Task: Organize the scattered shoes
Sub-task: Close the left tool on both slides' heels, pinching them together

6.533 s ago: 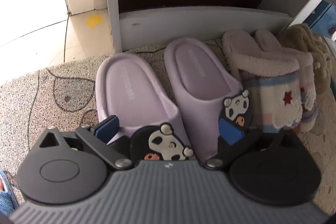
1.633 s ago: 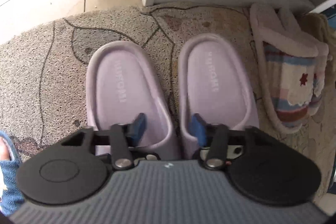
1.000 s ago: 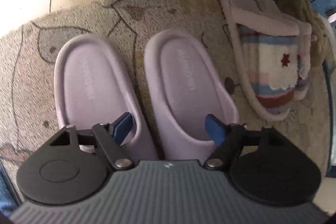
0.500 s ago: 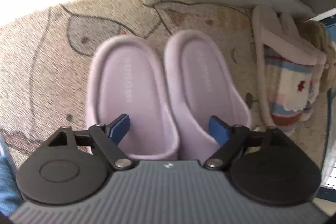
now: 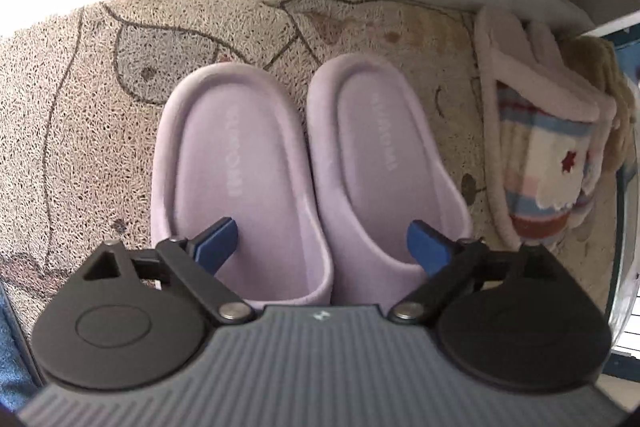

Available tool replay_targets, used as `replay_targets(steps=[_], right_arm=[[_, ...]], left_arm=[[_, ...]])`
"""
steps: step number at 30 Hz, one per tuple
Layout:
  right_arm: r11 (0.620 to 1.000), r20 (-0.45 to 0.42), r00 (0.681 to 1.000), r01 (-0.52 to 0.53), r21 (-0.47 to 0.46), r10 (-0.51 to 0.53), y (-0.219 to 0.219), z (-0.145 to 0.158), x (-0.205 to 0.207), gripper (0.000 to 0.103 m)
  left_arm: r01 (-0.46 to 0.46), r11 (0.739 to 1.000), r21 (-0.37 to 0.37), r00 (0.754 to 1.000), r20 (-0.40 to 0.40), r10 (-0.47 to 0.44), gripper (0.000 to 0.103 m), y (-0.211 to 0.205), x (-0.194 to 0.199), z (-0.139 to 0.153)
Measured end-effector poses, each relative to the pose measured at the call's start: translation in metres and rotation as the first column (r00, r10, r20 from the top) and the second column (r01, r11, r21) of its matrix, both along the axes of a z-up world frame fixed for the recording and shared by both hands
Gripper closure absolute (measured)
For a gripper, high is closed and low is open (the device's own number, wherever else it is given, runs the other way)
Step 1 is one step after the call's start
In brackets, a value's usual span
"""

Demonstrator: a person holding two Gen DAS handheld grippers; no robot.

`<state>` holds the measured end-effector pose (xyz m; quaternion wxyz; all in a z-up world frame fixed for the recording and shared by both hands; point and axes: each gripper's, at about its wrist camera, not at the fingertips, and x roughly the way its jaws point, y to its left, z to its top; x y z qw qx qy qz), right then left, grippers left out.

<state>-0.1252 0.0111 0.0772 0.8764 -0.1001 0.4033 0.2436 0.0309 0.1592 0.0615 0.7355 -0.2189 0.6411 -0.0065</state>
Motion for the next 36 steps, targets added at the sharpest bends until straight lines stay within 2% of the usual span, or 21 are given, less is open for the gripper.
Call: replay_targets(steps=[4, 11, 13, 15, 17, 20, 22, 25, 27, 29, 36], right_arm=[[0.999, 0.002, 0.999, 0.036, 0.008, -0.036, -0.004, -0.004, 0.004, 0.053], [0.998, 0.001, 0.998, 0.055, 0.006, -0.055, -0.004, -0.006, 0.003, 0.06], [0.998, 0.001, 0.998, 0.057, 0.003, -0.057, -0.003, -0.006, 0.003, 0.062], [0.998, -0.002, 0.998, 0.06, 0.004, -0.06, -0.003, -0.006, 0.004, 0.062], [0.998, -0.009, 0.998, 0.063, 0.01, -0.063, -0.004, -0.006, 0.005, 0.063], [0.999, -0.014, 0.998, 0.054, 0.01, -0.054, -0.003, -0.005, 0.005, 0.063], [0.999, -0.015, 0.999, 0.052, 0.008, -0.052, -0.003, -0.005, 0.005, 0.063], [0.999, -0.017, 0.999, 0.05, 0.007, -0.05, -0.003, -0.005, 0.006, 0.063], [0.999, -0.019, 0.999, 0.049, 0.01, -0.049, -0.002, -0.005, 0.006, 0.063], [0.999, -0.022, 0.999, 0.046, 0.02, -0.045, -0.002, -0.003, 0.007, 0.065], [0.999, -0.036, 0.999, 0.025, 0.037, -0.024, -0.003, -0.002, 0.009, 0.065]], left_arm=[[-0.003, 1.0, 0.015, 1.0, -0.006, 0.003, 0.01, -0.004, -0.002, 0.001], [0.035, 0.998, 0.053, 0.999, 0.0, -0.035, 0.015, -0.007, 0.001, -0.001], [0.04, 0.998, 0.043, 0.999, 0.008, -0.04, 0.024, -0.005, 0.0, 0.003], [0.045, 0.999, -0.012, 0.999, 0.017, -0.045, 0.049, -0.004, 0.0, 0.007], [0.042, 0.998, -0.038, 0.999, 0.008, -0.041, 0.052, -0.006, 0.003, 0.008], [0.041, 0.998, -0.041, 0.999, -0.001, -0.042, 0.052, -0.004, 0.006, 0.007], [0.043, 0.999, -0.033, 0.999, 0.003, -0.042, 0.056, -0.003, 0.006, 0.008], [0.044, 0.999, -0.002, 0.999, 0.005, -0.044, 0.066, -0.007, 0.006, 0.011], [0.043, 0.999, 0.018, 0.999, 0.004, -0.043, 0.08, -0.01, 0.007, 0.012], [0.044, 0.998, 0.041, 0.999, -0.003, -0.044, 0.087, -0.01, 0.008, 0.012], [0.051, 0.996, 0.074, 0.999, -0.01, -0.051, 0.089, -0.01, 0.01, 0.015]])
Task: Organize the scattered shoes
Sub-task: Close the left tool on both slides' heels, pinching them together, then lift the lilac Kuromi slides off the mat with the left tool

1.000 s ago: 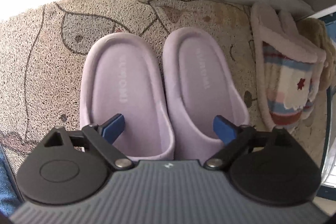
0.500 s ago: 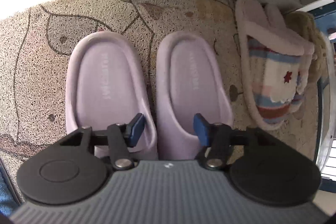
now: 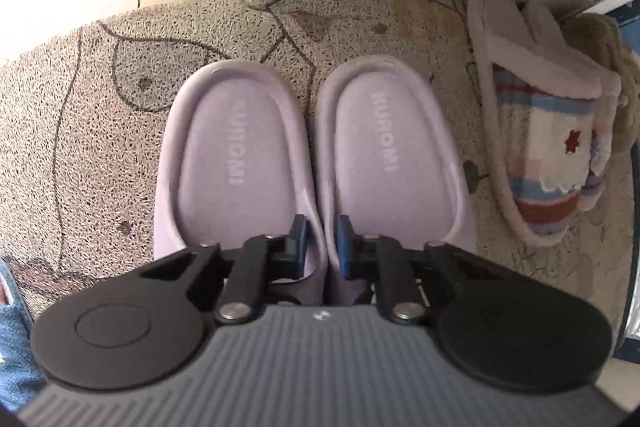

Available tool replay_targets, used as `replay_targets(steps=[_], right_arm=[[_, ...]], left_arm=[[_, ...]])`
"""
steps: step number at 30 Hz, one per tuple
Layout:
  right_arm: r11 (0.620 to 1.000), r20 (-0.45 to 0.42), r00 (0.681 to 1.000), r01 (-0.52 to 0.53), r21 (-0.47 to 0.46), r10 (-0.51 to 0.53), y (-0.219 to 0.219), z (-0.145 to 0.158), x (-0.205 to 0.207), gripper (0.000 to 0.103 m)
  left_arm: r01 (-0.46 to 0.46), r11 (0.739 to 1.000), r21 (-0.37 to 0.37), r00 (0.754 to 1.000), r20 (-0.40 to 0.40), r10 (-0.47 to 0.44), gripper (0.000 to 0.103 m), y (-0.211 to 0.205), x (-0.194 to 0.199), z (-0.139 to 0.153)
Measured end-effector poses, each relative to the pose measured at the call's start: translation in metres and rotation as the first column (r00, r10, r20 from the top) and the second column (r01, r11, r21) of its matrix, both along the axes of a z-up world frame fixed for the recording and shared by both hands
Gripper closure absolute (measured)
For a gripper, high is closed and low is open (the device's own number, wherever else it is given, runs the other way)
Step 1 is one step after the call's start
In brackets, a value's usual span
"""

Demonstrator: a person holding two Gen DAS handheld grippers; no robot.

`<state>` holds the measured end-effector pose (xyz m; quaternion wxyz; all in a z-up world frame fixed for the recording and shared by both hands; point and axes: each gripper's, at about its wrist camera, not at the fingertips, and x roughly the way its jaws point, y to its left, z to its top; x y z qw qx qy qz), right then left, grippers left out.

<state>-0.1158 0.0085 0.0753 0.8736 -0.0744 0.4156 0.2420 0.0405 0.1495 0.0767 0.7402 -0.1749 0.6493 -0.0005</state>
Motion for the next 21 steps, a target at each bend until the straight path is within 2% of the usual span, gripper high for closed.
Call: replay_targets(steps=[9, 17, 18, 19, 21], right_arm=[[1.0, 0.002, 1.0, -0.021, -0.008, 0.021, 0.004, 0.005, -0.002, 0.066], [0.996, 0.01, 0.999, -0.053, -0.075, 0.054, 0.002, 0.016, -0.014, 0.068], [0.993, 0.012, 0.998, -0.064, -0.094, 0.065, 0.002, 0.018, -0.017, 0.071], [0.993, 0.01, 0.998, -0.068, -0.1, 0.069, 0.001, 0.019, -0.019, 0.079], [0.991, 0.004, 0.997, -0.074, -0.109, 0.075, 0.0, 0.02, -0.022, 0.085]], left_arm=[[-0.018, 1.0, 0.005, 1.0, -0.009, 0.018, 0.09, 0.003, -0.002, 0.006], [0.027, 0.999, 0.03, 0.999, 0.016, -0.027, 0.09, -0.016, -0.015, 0.019], [0.036, 0.999, 0.038, 0.999, 0.019, -0.037, 0.09, -0.02, -0.018, 0.021], [0.046, 0.998, 0.046, 0.999, 0.022, -0.047, 0.09, -0.024, -0.02, 0.022], [0.063, 0.997, 0.053, 0.998, 0.029, -0.064, 0.09, -0.03, -0.025, 0.026]])
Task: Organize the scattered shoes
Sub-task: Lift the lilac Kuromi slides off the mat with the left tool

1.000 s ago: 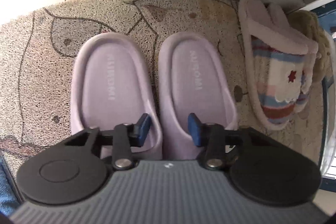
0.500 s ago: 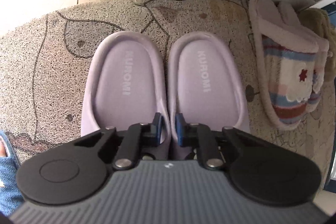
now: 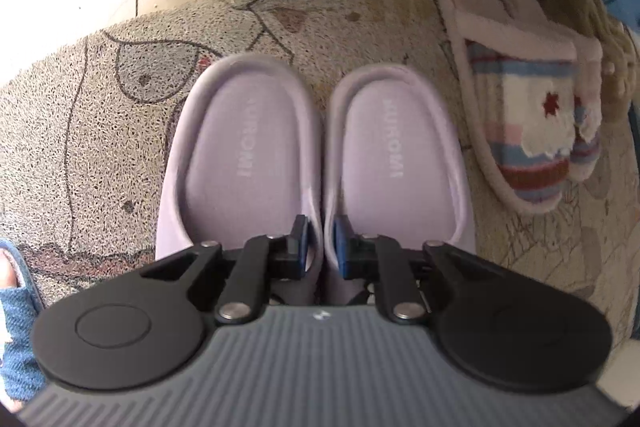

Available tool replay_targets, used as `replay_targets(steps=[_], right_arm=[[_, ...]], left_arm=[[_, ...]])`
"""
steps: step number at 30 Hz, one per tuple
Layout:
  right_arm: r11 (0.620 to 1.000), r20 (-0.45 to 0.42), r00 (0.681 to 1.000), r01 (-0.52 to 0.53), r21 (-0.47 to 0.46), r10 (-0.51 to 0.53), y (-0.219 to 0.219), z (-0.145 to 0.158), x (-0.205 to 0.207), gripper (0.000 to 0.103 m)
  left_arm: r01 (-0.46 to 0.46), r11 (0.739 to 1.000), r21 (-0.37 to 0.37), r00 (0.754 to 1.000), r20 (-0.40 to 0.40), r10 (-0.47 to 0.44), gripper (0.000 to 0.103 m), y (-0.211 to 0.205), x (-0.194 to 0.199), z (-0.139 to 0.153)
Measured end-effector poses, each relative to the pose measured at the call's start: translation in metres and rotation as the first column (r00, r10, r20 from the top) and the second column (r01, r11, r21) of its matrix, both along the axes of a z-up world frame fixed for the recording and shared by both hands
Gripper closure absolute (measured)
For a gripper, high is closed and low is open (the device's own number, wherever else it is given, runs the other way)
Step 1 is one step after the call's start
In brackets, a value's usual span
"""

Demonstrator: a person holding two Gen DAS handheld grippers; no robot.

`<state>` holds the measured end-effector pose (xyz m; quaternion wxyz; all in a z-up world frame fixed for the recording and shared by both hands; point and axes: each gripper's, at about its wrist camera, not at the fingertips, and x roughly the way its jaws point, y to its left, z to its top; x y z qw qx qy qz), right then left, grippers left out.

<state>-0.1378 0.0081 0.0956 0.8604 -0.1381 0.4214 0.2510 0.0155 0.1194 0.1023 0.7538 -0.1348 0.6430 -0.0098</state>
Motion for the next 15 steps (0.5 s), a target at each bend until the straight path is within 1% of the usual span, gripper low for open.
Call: replay_targets(steps=[2, 4, 5, 7, 8, 11, 12, 14, 15], right_arm=[[1.0, -0.005, 1.0, -0.006, -0.009, 0.006, -0.002, 0.002, -0.003, 0.087], [1.0, -0.013, 1.0, -0.005, -0.01, 0.005, -0.002, 0.002, -0.006, 0.086], [1.0, -0.02, 1.0, -0.005, -0.01, 0.005, -0.003, 0.002, -0.007, 0.084], [1.0, -0.024, 1.0, 0.0, -0.014, -0.001, -0.002, 0.0, -0.012, 0.063], [1.0, -0.021, 1.0, 0.006, -0.017, -0.007, 0.0, -0.001, -0.016, 0.061], [0.999, -0.018, 1.0, 0.016, -0.029, -0.016, 0.006, -0.006, -0.025, 0.054], [0.999, -0.016, 1.0, 0.018, -0.03, -0.019, 0.007, -0.008, -0.026, 0.051], [0.998, -0.027, 0.997, 0.069, -0.005, -0.069, 0.007, -0.012, -0.028, 0.051], [0.996, -0.027, 0.996, 0.09, 0.002, -0.09, 0.006, -0.012, -0.029, 0.049]], left_arm=[[0.003, 1.0, -0.006, 1.0, -0.007, -0.003, 0.09, -0.003, -0.003, 0.001], [-0.002, 1.0, -0.015, 0.999, -0.032, 0.002, 0.09, -0.003, -0.003, -0.002], [0.003, 1.0, -0.015, 0.999, -0.036, -0.003, 0.09, -0.003, -0.003, -0.003], [0.031, 1.0, -0.008, 0.998, -0.05, -0.031, 0.09, 0.0, -0.001, -0.012], [0.046, 0.999, -0.007, 0.997, -0.06, -0.047, 0.09, 0.002, 0.0, -0.018], [0.058, 0.997, -0.043, 0.996, -0.072, -0.061, 0.09, 0.009, 0.001, -0.025], [0.079, 0.996, -0.038, 0.994, -0.07, -0.081, 0.09, 0.007, 0.002, -0.025], [0.121, 0.992, -0.027, 0.99, -0.064, -0.122, 0.09, 0.004, 0.002, -0.024], [0.14, 0.99, -0.023, 0.988, -0.055, -0.141, 0.089, 0.003, 0.001, -0.024]])
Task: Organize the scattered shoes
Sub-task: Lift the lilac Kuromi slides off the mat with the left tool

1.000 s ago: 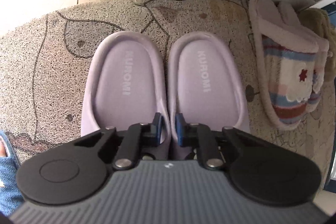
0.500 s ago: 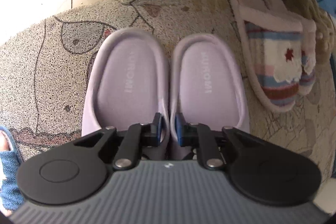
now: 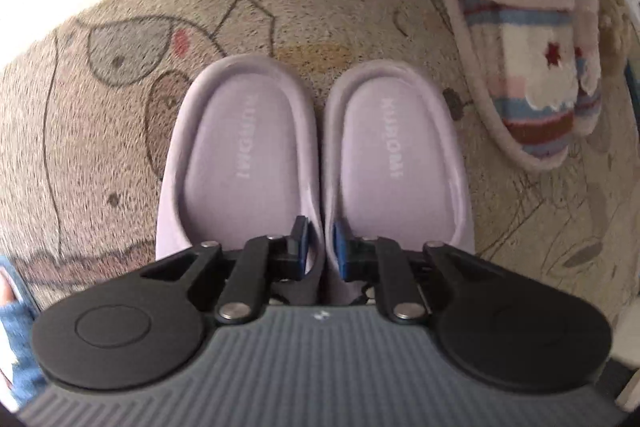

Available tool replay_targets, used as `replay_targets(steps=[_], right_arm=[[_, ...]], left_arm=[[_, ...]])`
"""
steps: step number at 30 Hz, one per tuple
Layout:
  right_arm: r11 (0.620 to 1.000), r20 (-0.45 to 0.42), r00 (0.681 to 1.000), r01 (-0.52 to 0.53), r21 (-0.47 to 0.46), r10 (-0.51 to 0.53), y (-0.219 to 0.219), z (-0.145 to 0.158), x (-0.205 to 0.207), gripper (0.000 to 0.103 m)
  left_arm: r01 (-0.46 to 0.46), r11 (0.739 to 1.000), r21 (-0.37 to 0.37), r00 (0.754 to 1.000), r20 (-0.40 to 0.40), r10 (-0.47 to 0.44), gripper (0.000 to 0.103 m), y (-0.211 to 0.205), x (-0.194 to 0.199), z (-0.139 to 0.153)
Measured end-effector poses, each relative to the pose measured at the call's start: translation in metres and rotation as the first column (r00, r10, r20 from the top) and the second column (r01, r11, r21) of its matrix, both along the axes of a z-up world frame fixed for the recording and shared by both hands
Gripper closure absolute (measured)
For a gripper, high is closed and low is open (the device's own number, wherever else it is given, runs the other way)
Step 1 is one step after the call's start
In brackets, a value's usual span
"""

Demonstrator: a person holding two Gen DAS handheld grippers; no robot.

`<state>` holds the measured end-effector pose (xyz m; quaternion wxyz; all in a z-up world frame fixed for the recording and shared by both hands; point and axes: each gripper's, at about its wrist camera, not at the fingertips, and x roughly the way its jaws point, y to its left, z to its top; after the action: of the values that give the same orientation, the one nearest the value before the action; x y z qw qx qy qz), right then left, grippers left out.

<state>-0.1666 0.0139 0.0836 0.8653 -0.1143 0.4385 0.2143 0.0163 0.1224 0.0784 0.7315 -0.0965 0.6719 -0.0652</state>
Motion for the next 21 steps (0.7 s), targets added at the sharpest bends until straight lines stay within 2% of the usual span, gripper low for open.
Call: replay_targets(steps=[6, 9, 12, 14, 17, 19, 20, 21], right_arm=[[0.989, 0.014, 0.989, 0.144, 0.021, -0.144, -0.009, 0.005, -0.012, 0.037], [0.993, 0.008, 0.994, 0.109, 0.038, -0.109, -0.01, 0.008, -0.022, 0.022], [0.994, -0.009, 0.994, 0.11, 0.024, -0.11, -0.01, 0.006, -0.03, 0.019], [0.99, -0.051, 0.989, 0.139, 0.032, -0.137, -0.012, 0.0, -0.035, 0.016], [0.987, -0.07, 0.984, 0.161, -0.017, -0.162, -0.009, -0.013, -0.033, 0.014], [0.979, -0.074, 0.977, 0.201, 0.019, -0.199, -0.005, -0.016, -0.029, 0.013], [0.979, -0.07, 0.977, 0.201, 0.025, -0.199, -0.003, -0.015, -0.028, 0.011], [0.98, -0.067, 0.978, 0.198, 0.025, -0.196, 0.001, -0.015, -0.027, 0.003]], left_arm=[[0.017, 1.0, -0.001, 1.0, 0.01, -0.017, 0.088, -0.001, -0.002, -0.003], [0.007, 1.0, 0.002, 1.0, 0.003, -0.007, 0.088, -0.003, -0.002, -0.002], [-0.001, 1.0, 0.007, 1.0, 0.002, 0.001, 0.088, -0.005, -0.002, -0.004], [-0.008, 1.0, 0.005, 1.0, 0.001, 0.008, 0.088, -0.004, -0.002, -0.004], [-0.024, 1.0, 0.004, 1.0, -0.005, 0.024, 0.088, -0.004, -0.001, -0.004], [-0.026, 1.0, 0.011, 1.0, -0.003, 0.026, 0.089, -0.005, -0.001, -0.004], [-0.028, 1.0, 0.014, 1.0, 0.001, 0.028, 0.089, -0.006, -0.002, -0.004], [-0.028, 1.0, 0.014, 1.0, 0.003, 0.028, 0.089, -0.006, -0.002, -0.004]])
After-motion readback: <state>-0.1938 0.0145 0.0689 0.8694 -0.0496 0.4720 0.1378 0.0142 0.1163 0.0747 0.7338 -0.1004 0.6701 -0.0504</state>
